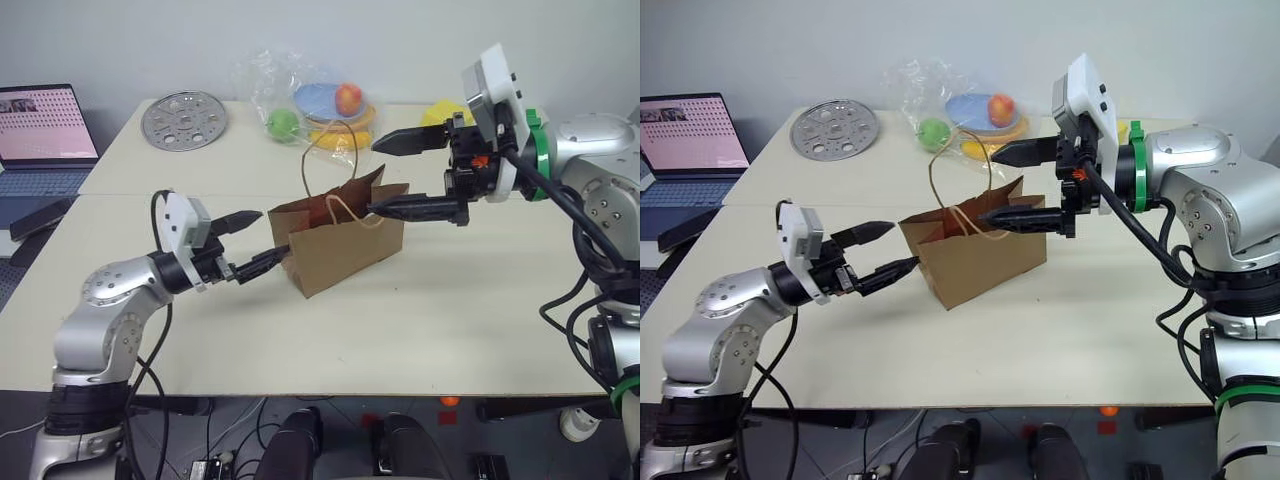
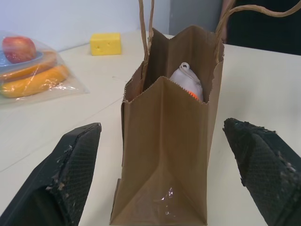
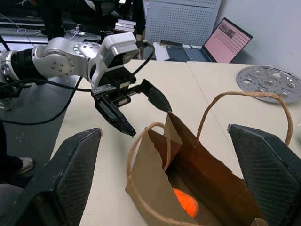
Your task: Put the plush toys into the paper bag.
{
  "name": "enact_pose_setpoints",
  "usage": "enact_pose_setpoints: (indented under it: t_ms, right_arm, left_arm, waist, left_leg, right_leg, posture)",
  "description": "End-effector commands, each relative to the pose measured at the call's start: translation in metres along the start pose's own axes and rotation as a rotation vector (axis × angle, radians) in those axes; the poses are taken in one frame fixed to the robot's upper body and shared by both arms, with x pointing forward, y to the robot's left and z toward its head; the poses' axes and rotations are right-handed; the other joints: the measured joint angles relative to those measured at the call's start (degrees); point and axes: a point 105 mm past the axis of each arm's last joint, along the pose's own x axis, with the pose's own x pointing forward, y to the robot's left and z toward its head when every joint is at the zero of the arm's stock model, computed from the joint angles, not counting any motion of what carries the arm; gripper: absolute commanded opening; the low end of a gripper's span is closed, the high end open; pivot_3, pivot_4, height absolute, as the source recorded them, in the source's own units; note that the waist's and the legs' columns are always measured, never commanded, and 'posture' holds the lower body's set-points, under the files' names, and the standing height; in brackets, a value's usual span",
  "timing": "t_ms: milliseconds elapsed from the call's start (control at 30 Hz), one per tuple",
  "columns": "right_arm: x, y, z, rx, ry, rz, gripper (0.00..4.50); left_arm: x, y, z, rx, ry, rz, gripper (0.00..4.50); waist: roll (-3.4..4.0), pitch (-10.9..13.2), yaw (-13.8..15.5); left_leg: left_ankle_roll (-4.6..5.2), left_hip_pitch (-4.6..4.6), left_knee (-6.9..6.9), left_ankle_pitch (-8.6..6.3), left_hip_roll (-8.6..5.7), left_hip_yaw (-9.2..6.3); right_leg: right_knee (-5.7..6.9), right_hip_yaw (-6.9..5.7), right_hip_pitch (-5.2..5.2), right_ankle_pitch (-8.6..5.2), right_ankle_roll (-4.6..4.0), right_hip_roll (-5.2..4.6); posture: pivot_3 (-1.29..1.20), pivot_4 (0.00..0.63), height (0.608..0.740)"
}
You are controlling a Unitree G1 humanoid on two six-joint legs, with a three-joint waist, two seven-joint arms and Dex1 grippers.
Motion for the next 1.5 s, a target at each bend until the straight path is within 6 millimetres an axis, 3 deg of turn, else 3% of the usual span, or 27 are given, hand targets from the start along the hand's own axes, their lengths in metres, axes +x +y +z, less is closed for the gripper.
enact_pose_setpoints:
  t_ms: [33,467,533,633,1067,1200,1333,1500]
  right_arm:
    - [-0.004,0.004,0.012,-0.057,-0.022,-0.007,4.5]
    - [-0.004,0.004,0.01,-0.049,-0.011,-0.013,4.5]
    - [-0.003,0.003,0.009,-0.045,-0.012,-0.015,4.5]
    - [-0.002,0.002,0.009,-0.043,-0.013,-0.018,4.5]
    - [-0.008,-0.007,0.005,-0.031,-0.011,-0.066,4.5]
    - [-0.022,-0.012,0.003,-0.021,0.014,-0.101,4.5]
    - [-0.054,-0.013,0.005,0.002,0.09,-0.145,4.5]
    - [-0.083,-0.016,0.011,0.013,0.168,-0.18,4.5]
  left_arm:
    - [0.003,0.005,0.006,0.05,-0.023,0.011,4.48]
    - [0.026,-0.008,-0.026,-0.017,0.015,-0.01,4.48]
    - [0.028,-0.01,-0.024,-0.023,-0.012,-0.02,4.48]
    - [0.027,-0.008,-0.017,-0.024,-0.038,-0.03,3.97]
    - [0.028,-0.006,-0.012,-0.077,-0.044,-0.059,0.02]
    - [0.034,-0.012,-0.002,-0.035,-0.093,-0.111,0.02]
    - [0.041,-0.012,0.014,0.036,-0.083,-0.233,0.02]
    - [0.038,-0.028,0.024,-0.036,-0.048,-0.575,0.02]
  waist:
    - [0.0,0.0,0.01]
    - [0.0,0.0,-0.03]
    - [0.0,0.0,-0.01]
    - [0.0,0.0,-0.02]
    - [0.0,0.0,0.0]
    - [0.0,0.0,0.01]
    - [-0.08,0.06,0.6]
    - [-0.06,0.07,0.02]
  left_leg:
    - [0.0,0.0,0.0,0.0,0.0,-0.01]
    - [0.02,-0.01,-0.01,-0.02,0.0,0.01]
    - [0.02,-0.01,-0.01,-0.02,0.0,0.0]
    - [0.02,-0.01,-0.01,-0.02,0.0,0.01]
    - [0.02,-0.01,-0.01,-0.02,0.0,0.0]
    - [0.03,-0.02,0.0,-0.02,-0.01,0.01]
    - [0.02,-0.16,0.07,-0.01,-0.01,-0.07]
    - [0.09,-0.21,0.05,-0.05,0.0,0.02]
  right_leg:
    - [0.0,-0.01,0.0,0.02,0.02,0.0]
    - [0.0,0.0,-0.01,0.14,0.16,0.0]
    - [0.0,-0.02,-0.01,0.15,0.15,0.0]
    - [-0.01,-0.02,-0.01,0.15,0.15,0.0]
    - [0.0,-0.03,-0.01,0.14,0.17,0.0]
    - [-0.02,-0.02,0.0,0.14,0.19,0.0]
    - [-0.02,-0.16,-0.05,0.16,0.15,0.01]
    - [-0.3,-0.11,-0.01,0.17,0.17,0.02]
  posture:
    - [0.0,0.15,0.74]
    - [0.0,0.15,0.74]
    - [0.0,0.15,0.74]
    - [0.0,0.15,0.74]
    - [0.0,0.15,0.74]
    - [0.0,0.15,0.74]
    - [0.0,0.15,0.74]
    - [0.0,0.15,0.74]
